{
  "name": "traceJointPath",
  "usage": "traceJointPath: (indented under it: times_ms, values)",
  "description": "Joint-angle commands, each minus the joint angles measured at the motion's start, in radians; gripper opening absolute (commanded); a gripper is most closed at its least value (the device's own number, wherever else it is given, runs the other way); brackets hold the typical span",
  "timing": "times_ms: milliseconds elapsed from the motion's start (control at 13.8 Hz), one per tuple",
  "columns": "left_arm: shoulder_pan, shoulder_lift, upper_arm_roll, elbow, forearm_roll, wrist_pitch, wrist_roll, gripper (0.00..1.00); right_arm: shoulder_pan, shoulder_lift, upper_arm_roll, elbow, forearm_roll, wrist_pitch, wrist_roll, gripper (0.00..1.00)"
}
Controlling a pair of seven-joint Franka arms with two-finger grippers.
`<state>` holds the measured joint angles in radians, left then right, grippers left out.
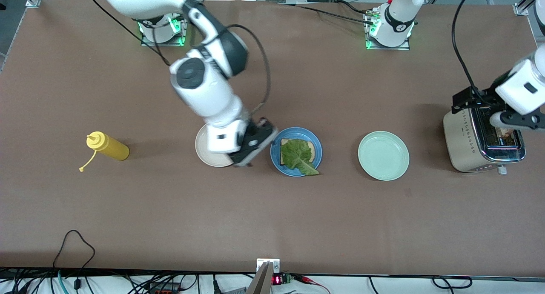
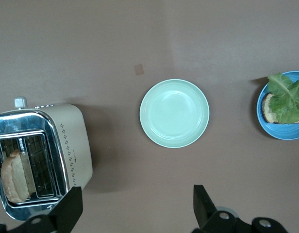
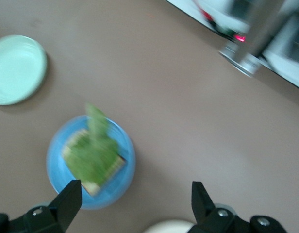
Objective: Make sandwich in blue plate with both arms
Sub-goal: 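Move the right gripper back to the yellow mustard bottle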
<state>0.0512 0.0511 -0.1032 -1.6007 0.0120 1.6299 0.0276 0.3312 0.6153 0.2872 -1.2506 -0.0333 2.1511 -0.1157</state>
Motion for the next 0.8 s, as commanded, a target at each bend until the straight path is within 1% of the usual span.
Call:
traceJointPath:
  times_ms: [0, 73, 218, 363, 508, 581, 726]
  values:
    - [-0.042, -0.116, 0.04, -0.141, -0.021, 0.059, -0.02, 1.0, -0.134, -0.067, 0.017, -0.05, 0.018, -0.109, -0.065, 1.0]
    - [-0.04, -0.114, 0.036, -0.134, -0.021, 0.059, -0.02, 1.0, -0.179, -0.081, 0.02, -0.05, 0.047, -0.149, -0.111, 1.0]
    - [-0.036, -0.109, 0.034, -0.133, -0.021, 0.059, -0.018, 1.0, -0.269, -0.124, 0.02, -0.05, 0.134, -0.25, -0.258, 1.0]
    - [-0.034, -0.109, 0.034, -0.133, -0.021, 0.059, -0.018, 1.0, -0.363, -0.187, 0.017, -0.061, 0.247, -0.357, -0.447, 1.0]
    - [-0.036, -0.109, 0.033, -0.131, -0.021, 0.059, -0.02, 1.0, -0.458, -0.283, 0.018, -0.146, 0.306, -0.378, -0.563, 1.0]
    - [-0.037, -0.108, 0.033, -0.131, -0.021, 0.059, -0.02, 1.0, -0.509, -0.33, 0.018, -0.202, 0.373, -0.379, -0.652, 1.0]
    - [-0.036, -0.108, 0.033, -0.133, -0.021, 0.056, -0.02, 1.0, -0.637, -0.394, 0.017, -0.318, 0.548, -0.378, -0.882, 1.0]
